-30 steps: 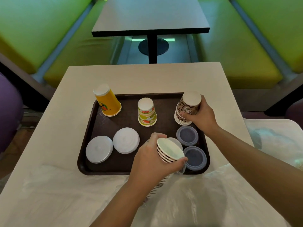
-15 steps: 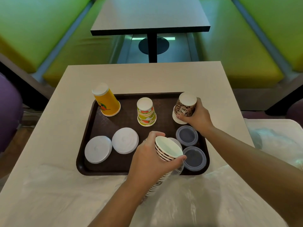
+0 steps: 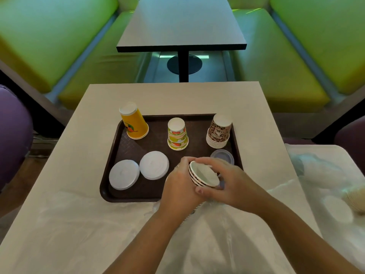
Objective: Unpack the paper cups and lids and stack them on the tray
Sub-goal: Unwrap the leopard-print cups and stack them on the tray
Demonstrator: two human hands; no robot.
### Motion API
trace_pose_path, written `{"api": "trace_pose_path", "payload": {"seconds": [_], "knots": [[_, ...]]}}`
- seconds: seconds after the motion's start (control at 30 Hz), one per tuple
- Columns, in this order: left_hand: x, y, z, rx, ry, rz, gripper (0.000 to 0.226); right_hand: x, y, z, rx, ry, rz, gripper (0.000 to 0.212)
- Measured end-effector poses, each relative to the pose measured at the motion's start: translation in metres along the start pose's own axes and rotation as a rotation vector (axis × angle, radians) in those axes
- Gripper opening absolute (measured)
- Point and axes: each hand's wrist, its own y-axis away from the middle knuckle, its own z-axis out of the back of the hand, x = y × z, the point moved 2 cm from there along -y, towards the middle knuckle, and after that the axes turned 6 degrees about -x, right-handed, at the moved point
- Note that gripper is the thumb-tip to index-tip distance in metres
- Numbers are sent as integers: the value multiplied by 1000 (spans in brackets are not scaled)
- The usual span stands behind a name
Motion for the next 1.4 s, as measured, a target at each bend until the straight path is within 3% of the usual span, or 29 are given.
{"api": "trace_pose_path", "payload": {"seconds": [0.2, 0.4, 0.57, 0.67, 0.83, 0.97, 1.07, 1.13, 1.2, 1.3, 1.4], "knots": [[2, 14, 2, 14, 30, -51, 78, 6, 9, -2, -149, -24, -71, 67], [7, 27, 7, 14, 71, -48, 73, 16, 14, -3, -126, -89, -134, 61], [4, 29, 7, 26, 116, -31, 75, 14, 17, 5, -212, -177, -115, 50], [4, 29, 7, 26, 128, -33, 79, 15, 17, 10, -197, -191, -96, 54], [3, 27, 8, 46, 127, -51, 69, 16, 13, 17, -252, -255, -21, 44], [1, 22, 10, 30, 127, -53, 72, 14, 12, 19, -112, -82, 172, 50], [4, 17, 12, 27, 130, -31, 73, 5, 10, 17, 9, 246, 250, 77], [6, 14, 12, 30, 120, -20, 73, 1, 3, 16, -108, 544, 352, 91], [4, 13, 10, 28, 118, -16, 71, -2, -7, 17, -269, 643, 405, 88], [1, 12, 8, 5, 128, -5, 71, -16, -25, 23, -441, 595, 393, 86], [4, 8, 9, 2, 119, 29, 76, -29, -48, 33, -599, 320, 219, 78]]}}
